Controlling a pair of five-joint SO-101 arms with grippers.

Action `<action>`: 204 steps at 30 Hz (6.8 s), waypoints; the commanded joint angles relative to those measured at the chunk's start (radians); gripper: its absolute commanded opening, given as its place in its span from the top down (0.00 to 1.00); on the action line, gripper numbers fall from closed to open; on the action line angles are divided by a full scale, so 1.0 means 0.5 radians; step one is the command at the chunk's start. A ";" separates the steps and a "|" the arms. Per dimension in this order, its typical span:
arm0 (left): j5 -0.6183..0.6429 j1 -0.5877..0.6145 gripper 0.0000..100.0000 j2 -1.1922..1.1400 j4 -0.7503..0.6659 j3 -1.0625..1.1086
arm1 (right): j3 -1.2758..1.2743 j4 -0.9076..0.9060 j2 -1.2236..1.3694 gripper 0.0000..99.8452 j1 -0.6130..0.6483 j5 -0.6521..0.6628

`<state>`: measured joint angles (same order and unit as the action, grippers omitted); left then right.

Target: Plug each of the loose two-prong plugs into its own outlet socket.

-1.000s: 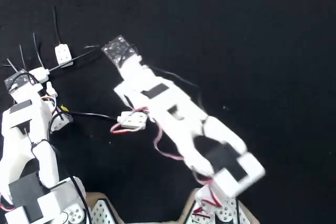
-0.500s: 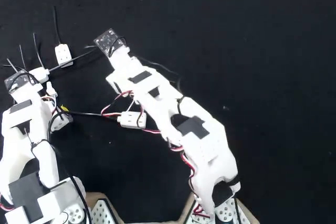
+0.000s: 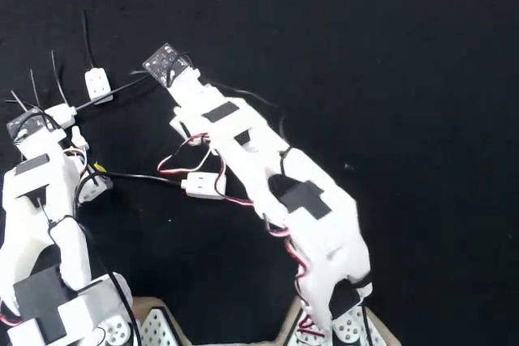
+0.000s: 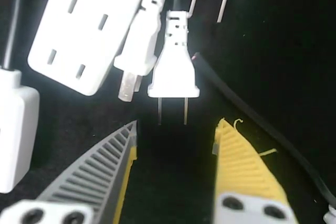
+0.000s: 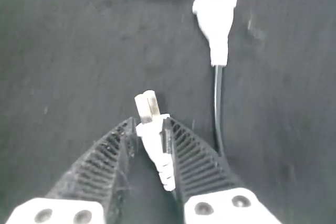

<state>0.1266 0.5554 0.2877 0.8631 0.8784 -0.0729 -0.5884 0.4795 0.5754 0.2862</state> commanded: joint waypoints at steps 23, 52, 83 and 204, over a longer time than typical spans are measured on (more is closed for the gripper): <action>0.015 0.011 0.76 0.068 -0.015 -0.014 | -1.932 -0.427 -2.150 0.99 -0.730 0.028; 0.003 -0.063 0.76 0.068 -0.015 -0.005 | -2.180 -0.322 -1.932 0.87 -0.632 0.506; 0.015 -0.339 0.76 0.089 0.009 -0.293 | -1.548 -0.779 -2.592 0.99 -0.396 0.215; -0.285 -1.263 0.76 2.952 -0.230 1.422 | -2.766 0.865 -3.193 0.99 0.221 -0.408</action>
<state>-0.0069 -0.0721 1.7683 0.7511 1.5689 -1.4799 -0.1864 -1.0595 0.7304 0.1158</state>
